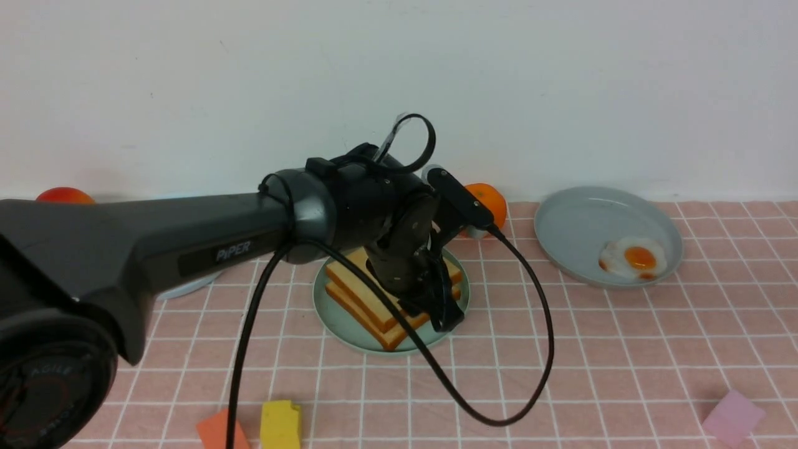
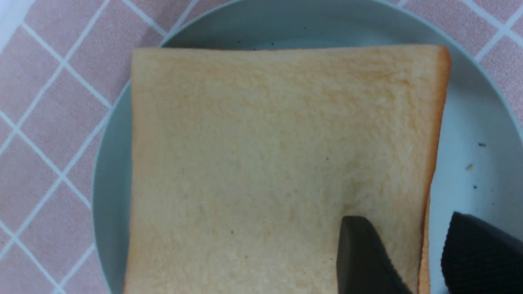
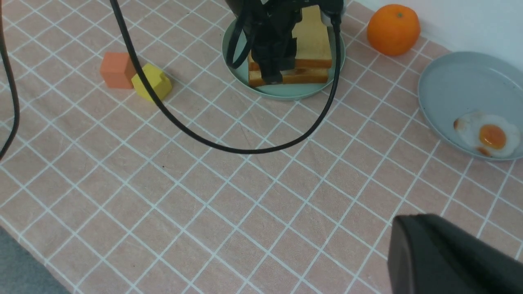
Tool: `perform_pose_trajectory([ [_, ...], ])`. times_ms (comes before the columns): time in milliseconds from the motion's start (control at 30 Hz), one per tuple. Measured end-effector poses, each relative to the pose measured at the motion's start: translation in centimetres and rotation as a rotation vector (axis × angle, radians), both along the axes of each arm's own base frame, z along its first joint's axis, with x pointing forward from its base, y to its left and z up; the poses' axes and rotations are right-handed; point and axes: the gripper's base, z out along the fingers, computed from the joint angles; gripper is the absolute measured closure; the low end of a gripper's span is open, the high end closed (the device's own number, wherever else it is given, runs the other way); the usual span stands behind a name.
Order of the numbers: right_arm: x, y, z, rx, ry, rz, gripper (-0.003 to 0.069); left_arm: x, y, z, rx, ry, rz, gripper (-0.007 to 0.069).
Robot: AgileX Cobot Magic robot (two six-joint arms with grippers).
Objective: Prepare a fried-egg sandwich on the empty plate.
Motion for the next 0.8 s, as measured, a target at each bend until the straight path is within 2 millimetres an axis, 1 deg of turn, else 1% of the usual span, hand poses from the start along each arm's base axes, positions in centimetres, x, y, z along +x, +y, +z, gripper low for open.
perform_pose_trajectory([
  [67,0.0,0.0,0.0,0.000,0.000,0.000,0.0628,-0.1,0.1,0.1,-0.010,0.013,0.031,0.0326],
  [133,0.0,0.0,0.0,0.000,0.000,0.000,0.0628,-0.4,0.1,0.9,-0.021,0.020,0.057,0.0326],
  [167,0.0,0.0,0.0,0.000,0.000,0.000,0.0628,-0.4,0.1,0.9,-0.021,0.020,0.057,0.0326],
  [200,0.0,0.0,0.0,0.000,0.000,0.000,0.0628,-0.9,0.1,2.5,-0.040,0.014,0.078,0.0326],
  [233,0.0,0.0,0.0,0.000,0.000,0.000,0.0628,-1.3,0.0,3.7,-0.056,0.003,0.083,0.0328],
  [267,0.0,0.0,0.0,0.000,0.000,0.000,0.0627,-2.0,-0.2,5.8,-0.089,-0.022,0.087,0.0341],
  [300,0.0,0.0,0.0,0.000,0.000,0.000,0.0627,-2.2,-0.2,6.2,-0.095,-0.026,0.086,0.0341],
  [333,0.0,0.0,0.0,0.000,0.000,0.000,0.0627,-3.7,-0.3,9.8,-0.156,-0.078,0.075,0.0370],
  [367,0.0,0.0,0.0,0.000,0.000,0.000,0.0627,-5.1,-0.1,12.7,-0.208,-0.123,0.060,0.0403],
  [400,0.0,0.0,0.0,0.000,0.000,0.000,0.0627,-5.9,0.1,14.2,-0.239,-0.145,0.057,0.0422],
  [467,0.0,0.0,0.0,0.004,0.003,-0.004,0.0627,-8.9,1.3,18.7,-0.347,-0.210,0.047,0.0501],
  [500,0.0,0.0,0.0,0.008,0.006,-0.007,0.0625,-9.7,1.8,19.9,-0.383,-0.230,0.045,0.0536],
  [533,0.0,0.0,0.0,0.014,0.011,-0.013,0.0624,-11.8,3.5,22.0,-0.450,-0.267,0.049,0.0589],
  [567,0.0,0.0,0.0,0.016,0.014,-0.015,0.0624,-12.3,4.0,22.7,-0.473,-0.283,0.048,0.0606],
  [600,0.0,0.0,-0.1,0.018,0.025,-0.023,0.0624,-14.0,5.7,23.3,-0.516,-0.300,0.056,0.0638],
  [633,0.0,-0.1,-0.1,0.018,0.033,-0.032,0.0624,-15.4,7.0,23.6,-0.549,-0.313,0.060,0.0638],
  [667,0.0,-0.2,-0.2,0.020,0.046,-0.051,0.0624,-17.3,8.8,23.3,-0.590,-0.324,0.063,0.0638],
  [700,0.0,-0.2,-0.2,0.022,0.050,-0.056,0.0624,-17.6,9.1,23.7,-0.607,-0.335,0.063,0.0638],
  [733,-0.1,-0.3,-0.3,0.021,0.068,-0.076,0.0624,-19.4,10.7,22.4,-0.648,-0.331,0.065,0.0638],
  [767,-0.1,-0.5,-0.4,0.017,0.079,-0.091,0.0625,-21.0,12.1,21.8,-0.699,-0.342,0.066,0.0638],
  [800,-0.1,-0.5,-0.5,0.016,0.088,-0.101,0.0631,-22.0,13.1,20.9,-0.726,-0.340,0.069,0.0638],
])
